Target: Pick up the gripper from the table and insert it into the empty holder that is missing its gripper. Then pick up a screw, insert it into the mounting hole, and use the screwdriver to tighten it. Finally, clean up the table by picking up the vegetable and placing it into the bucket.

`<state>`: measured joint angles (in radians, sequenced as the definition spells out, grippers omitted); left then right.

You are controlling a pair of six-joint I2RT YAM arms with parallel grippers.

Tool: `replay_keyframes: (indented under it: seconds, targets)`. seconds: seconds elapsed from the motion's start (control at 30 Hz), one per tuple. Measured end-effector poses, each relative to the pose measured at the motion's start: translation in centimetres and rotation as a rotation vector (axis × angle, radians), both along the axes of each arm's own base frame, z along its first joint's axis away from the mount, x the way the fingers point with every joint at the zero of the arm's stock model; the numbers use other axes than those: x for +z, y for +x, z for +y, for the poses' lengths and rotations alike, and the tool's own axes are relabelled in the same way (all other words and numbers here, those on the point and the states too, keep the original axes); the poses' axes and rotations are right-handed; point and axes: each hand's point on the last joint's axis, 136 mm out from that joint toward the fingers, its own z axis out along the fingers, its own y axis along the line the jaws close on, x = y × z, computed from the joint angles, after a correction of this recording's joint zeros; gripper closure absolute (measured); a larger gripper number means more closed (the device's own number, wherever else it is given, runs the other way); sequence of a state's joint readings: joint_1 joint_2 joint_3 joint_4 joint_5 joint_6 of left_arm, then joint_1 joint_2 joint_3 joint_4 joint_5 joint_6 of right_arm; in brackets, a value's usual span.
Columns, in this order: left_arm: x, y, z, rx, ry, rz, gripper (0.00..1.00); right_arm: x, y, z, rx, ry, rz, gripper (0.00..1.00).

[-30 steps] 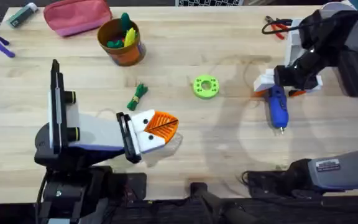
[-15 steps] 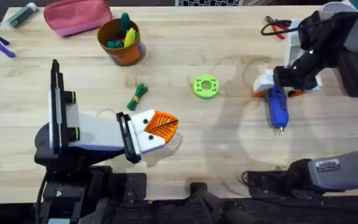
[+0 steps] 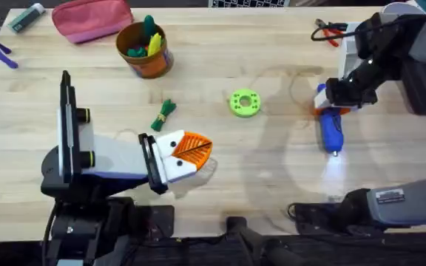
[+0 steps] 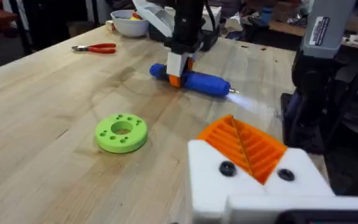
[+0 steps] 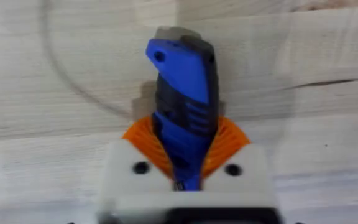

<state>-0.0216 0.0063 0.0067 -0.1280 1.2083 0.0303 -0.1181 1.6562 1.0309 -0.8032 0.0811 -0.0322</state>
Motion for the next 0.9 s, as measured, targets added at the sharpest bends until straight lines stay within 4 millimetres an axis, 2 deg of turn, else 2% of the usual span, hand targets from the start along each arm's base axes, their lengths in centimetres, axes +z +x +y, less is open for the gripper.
replay_keyframes:
  seconds: [0.03,0.1,0.37,0.53,0.6,0.73,0.83,0.9]
  targets:
    - [0.0,0.0,0.0,0.000,0.000,0.000,0.982,0.0,0.0,0.0,0.000,-0.002,0.000,0.925]
    - [0.0,0.0,0.0,0.000,0.000,0.000,0.982,0.0,-0.1,0.0,-0.006,0.002,0.001,0.981]
    - [0.0,0.0,0.0,0.000,0.000,0.000,0.982,-0.1,0.0,0.0,-0.005,0.000,0.000,0.975]
    - [0.0,0.0,0.0,0.000,0.000,0.000,0.982,0.5,-1.0,0.1,-0.005,0.006,0.048,0.975]
    - [0.0,0.0,0.0,0.000,0.000,0.000,0.982,1.4,-0.5,0.1,-0.005,0.009,0.041,0.975]
    - [0.0,0.0,0.0,0.000,0.000,0.000,0.982,4.5,2.7,0.7,0.003,0.046,-0.077,0.975]
    - [0.0,0.0,0.0,0.000,0.000,0.000,0.982,8.6,5.3,2.1,0.034,0.091,-0.219,0.975]
    - [0.0,0.0,0.0,0.000,0.000,0.000,0.982,12.0,6.6,3.2,0.068,0.110,-0.323,0.975]
